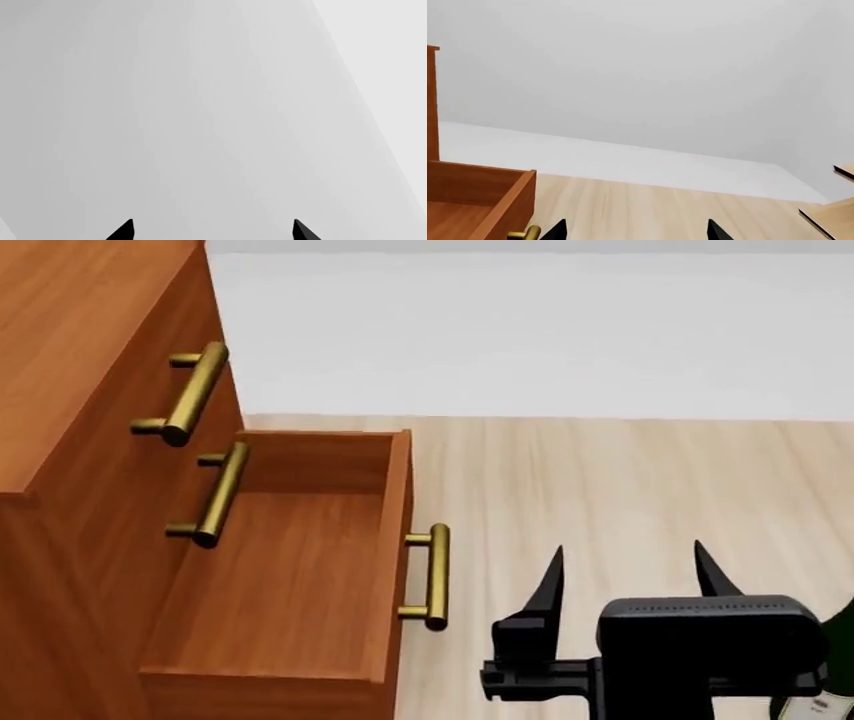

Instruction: Put the wine bottle in the bottom drawer of the cabinet.

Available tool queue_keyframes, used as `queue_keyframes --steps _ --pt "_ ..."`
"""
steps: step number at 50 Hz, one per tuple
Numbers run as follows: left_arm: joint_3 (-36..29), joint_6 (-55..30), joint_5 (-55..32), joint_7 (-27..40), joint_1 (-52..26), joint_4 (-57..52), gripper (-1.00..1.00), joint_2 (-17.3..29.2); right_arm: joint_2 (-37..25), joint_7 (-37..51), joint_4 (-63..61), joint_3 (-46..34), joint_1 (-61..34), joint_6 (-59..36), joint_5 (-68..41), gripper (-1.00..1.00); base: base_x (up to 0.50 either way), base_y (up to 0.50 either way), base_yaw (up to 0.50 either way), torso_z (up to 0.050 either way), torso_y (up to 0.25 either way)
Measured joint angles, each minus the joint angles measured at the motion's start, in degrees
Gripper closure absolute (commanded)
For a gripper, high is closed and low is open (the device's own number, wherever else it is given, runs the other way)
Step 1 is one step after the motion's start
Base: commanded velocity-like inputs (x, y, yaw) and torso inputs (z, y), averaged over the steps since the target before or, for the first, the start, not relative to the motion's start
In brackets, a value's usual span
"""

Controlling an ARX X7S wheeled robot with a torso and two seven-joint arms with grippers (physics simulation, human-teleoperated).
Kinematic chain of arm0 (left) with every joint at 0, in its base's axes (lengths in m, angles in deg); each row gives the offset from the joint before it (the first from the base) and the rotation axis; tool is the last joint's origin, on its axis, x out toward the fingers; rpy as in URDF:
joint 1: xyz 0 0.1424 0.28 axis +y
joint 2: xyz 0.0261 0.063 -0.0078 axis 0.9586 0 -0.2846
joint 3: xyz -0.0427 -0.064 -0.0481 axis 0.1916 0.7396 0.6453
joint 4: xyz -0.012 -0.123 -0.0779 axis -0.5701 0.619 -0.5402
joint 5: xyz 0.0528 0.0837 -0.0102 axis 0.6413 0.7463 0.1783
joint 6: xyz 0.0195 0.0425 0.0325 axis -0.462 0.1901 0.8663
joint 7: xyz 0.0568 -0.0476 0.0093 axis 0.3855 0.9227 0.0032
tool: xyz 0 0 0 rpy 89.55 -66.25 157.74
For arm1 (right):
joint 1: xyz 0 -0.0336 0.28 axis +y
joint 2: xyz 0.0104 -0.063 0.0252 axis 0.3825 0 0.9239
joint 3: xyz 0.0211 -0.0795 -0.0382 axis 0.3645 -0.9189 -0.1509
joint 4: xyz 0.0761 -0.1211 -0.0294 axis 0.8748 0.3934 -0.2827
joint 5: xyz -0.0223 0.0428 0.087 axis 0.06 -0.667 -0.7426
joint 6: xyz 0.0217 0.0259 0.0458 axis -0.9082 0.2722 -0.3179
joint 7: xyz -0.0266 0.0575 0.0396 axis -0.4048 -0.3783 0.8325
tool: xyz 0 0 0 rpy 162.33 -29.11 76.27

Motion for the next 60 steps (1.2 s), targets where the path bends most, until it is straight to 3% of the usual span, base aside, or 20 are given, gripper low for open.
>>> queue_keyframes --steps 35,60 --pt "-0.61 0.43 -0.33 1.19 0.89 0.11 -1.0 0.77 -0.54 0.53 -1.05 0.46 -0.15 -0.67 -1.39 -1.0 0.29 0.0 0.0 0.0 0.0" --pt "-1.27 0.25 -0.58 1.89 1.42 0.51 -1.0 1.37 -1.0 2.86 -12.79 7.43 -1.24 -17.89 -6.57 -1.0 0.0 0.0 0.0 0.0 0.0"
